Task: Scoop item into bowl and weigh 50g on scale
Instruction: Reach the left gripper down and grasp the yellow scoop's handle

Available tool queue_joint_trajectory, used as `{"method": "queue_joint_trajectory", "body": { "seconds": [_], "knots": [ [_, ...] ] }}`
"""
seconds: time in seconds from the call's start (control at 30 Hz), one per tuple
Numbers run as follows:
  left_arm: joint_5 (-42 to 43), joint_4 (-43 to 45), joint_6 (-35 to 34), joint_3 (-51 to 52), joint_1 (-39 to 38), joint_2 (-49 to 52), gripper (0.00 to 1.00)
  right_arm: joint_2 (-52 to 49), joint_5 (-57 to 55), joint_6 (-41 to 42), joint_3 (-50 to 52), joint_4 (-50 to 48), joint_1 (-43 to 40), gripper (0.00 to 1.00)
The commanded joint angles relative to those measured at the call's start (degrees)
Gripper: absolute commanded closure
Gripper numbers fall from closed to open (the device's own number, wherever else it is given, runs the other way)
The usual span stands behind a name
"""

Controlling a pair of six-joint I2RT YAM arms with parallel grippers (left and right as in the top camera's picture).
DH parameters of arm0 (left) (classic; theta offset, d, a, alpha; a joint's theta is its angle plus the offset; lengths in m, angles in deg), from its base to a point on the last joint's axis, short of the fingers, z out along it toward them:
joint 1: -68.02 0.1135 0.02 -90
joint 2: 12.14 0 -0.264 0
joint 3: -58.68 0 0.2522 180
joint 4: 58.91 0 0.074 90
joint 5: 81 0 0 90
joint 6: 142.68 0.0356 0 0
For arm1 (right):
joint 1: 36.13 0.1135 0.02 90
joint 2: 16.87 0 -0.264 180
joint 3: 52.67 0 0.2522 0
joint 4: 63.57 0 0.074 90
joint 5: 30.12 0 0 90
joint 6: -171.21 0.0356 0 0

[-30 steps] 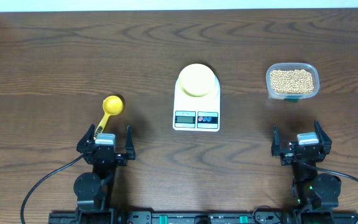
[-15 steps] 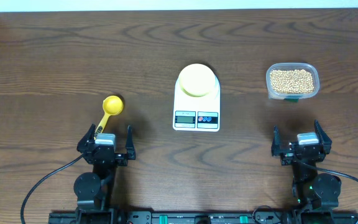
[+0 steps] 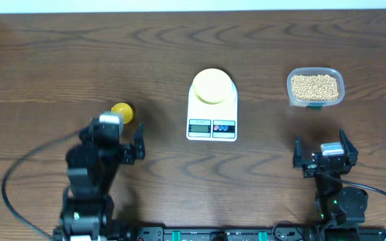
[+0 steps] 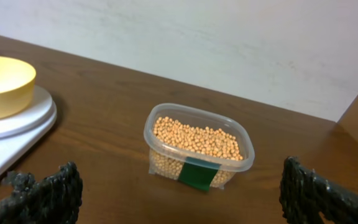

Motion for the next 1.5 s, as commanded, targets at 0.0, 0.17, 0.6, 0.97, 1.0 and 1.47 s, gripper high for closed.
{"method": "queue_joint_trajectory", "body": {
  "seconds": [0.0,0.17,0.6,0.97,1.0,1.47],
  "knots": [
    [2.4,-6.9,-2.6,-10.9,0.0,9.6,0.03,0.4,-0.2,-0.5,0.1,0.3,-0.3,0.01],
    [3.1,-24.2,-3.0,-31.1,0.0,27.0,0.02,0.4,-0.2,-0.5,0.1,0.3,-0.3,0.01],
    [4.5,-23.4,5.8,-37.6,3.4,41.2,0.02,0.4,-0.2,-0.5,0.1,0.3,-0.3,0.01],
    [4.6,-21.0,10.8,-37.7,12.7,57.1,0.18,0.4,-0.2,-0.5,0.1,0.3,-0.3,0.01],
    [4.5,-19.7,11.3,-37.7,12.7,59.6,0.25,0.4,-0.2,-0.5,0.1,0.3,-0.3,0.01],
    [5.1,-13.7,14.7,-37.6,15.0,68.4,0.38,0.4,-0.2,-0.5,0.1,0.3,-0.3,0.01]
  ]
}}
